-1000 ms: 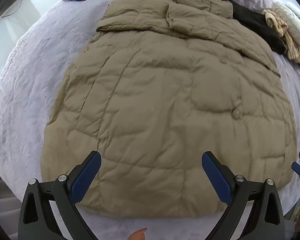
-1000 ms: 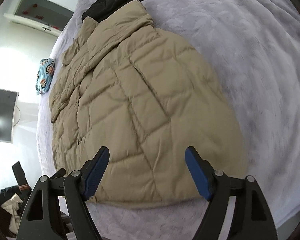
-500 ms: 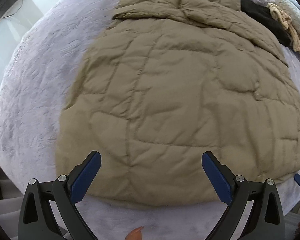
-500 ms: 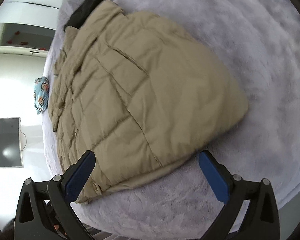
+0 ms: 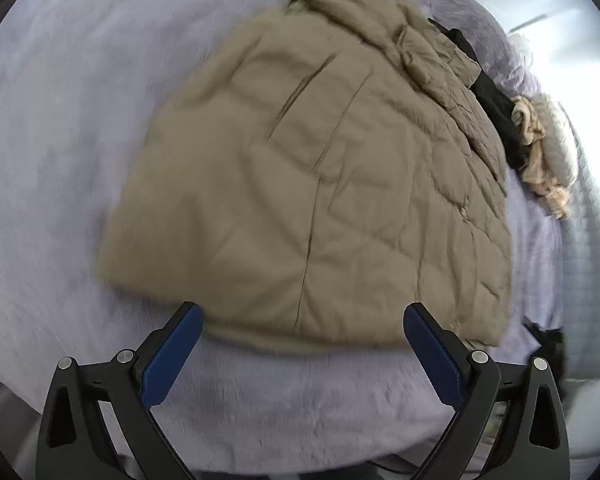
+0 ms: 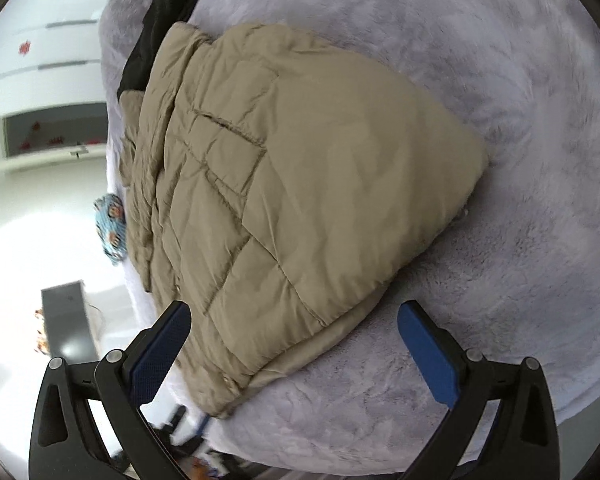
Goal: Fold large clothes
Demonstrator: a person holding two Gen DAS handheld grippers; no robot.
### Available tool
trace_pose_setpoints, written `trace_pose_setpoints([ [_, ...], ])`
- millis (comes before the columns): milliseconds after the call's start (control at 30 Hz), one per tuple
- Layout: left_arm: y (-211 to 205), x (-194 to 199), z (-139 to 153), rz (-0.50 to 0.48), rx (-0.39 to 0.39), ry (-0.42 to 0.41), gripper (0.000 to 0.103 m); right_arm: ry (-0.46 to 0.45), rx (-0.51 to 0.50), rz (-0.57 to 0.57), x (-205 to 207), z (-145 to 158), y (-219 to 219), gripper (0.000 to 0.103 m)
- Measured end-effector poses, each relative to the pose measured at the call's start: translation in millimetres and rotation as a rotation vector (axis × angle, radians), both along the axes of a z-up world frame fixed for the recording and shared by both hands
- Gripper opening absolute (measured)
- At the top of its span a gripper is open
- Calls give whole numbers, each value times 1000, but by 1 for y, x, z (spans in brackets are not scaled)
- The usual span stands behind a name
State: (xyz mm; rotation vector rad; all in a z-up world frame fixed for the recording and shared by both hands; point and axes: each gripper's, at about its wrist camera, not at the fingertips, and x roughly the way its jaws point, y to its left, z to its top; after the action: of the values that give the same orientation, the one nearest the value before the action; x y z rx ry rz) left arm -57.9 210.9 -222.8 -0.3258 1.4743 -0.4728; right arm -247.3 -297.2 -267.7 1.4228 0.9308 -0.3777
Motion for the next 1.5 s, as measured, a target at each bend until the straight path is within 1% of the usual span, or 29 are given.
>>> trace_pose_setpoints([
  [67,2,-10,-10,20,-47,47,101,-15,33,-28,-3,-6,0,103],
  [233,-4,-2,-26,82,-129,76,101,-45,80,-77,-3,-17,0,103],
  [300,-9,-1,-30,90,-124,84,101,-43,85,-94,-6,-22,-2,103],
  [433,-9,-7,-30,49,-83,71,101,-26,58,-140,-15,-21,0,103],
  [500,-5,-7,-31,55,-99,76,101,-30,52,-156,-19,-21,1,103],
  [600,-6,2,-36,100,-127,80,101,-34,59,-161,-20,-26,0,103],
  [633,-7,6,-36,109,-136,72,95,-41,67,-170,-19,-29,-1,103],
  [667,-11,10,-35,107,-148,59,76,-50,76,-181,-19,-31,-1,103],
  [700,-14,13,-36,97,-152,57,65,-58,79,-193,-18,-31,-2,102],
  [733,-16,16,-37,87,-162,59,41,-71,82,-205,-18,-31,-3,102],
  [767,-17,18,-37,84,-174,60,22,-89,89,-216,-17,-31,-4,98],
  [800,-17,19,-37,80,-193,55,17,-103,96,-222,-17,-31,-5,86],
  [833,-17,21,-33,75,-198,41,16,-107,101,-220,-17,-31,-5,77],
  [867,-17,21,-30,69,-196,27,13,-98,106,-215,-16,-31,-5,65],
  [900,-16,22,-24,58,-196,6,12,-97,114,-208,-15,-32,-6,54],
  [933,-16,22,-19,51,-195,-11,12,-104,119,-202,-15,-32,-6,45],
  [967,-16,23,-12,44,-197,-32,12,-102,117,-191,-13,-32,-6,22],
  [1000,-16,24,-5,40,-199,-48,12,-84,100,-172,-11,-30,-7,13],
  [1067,-16,28,11,34,-208,-77,12,-90,78,-146,-6,-23,-8,9],
  [1133,-20,33,29,18,-208,-113,12,-108,48,-109,1,-9,-10,9],
  [1200,-30,43,53,-7,-195,-171,12,-126,-3,-56,12,11,-13,8],
  [1300,-38,57,85,-26,-197,-240,12,-151,-92,32,36,47,-23,8],
  [1367,-45,68,107,-40,-189,-289,12,-169,-130,65,53,66,-30,8],
  [1500,-75,101,155,-70,-163,-381,12,-220,-195,120,96,111,-49,8],
])
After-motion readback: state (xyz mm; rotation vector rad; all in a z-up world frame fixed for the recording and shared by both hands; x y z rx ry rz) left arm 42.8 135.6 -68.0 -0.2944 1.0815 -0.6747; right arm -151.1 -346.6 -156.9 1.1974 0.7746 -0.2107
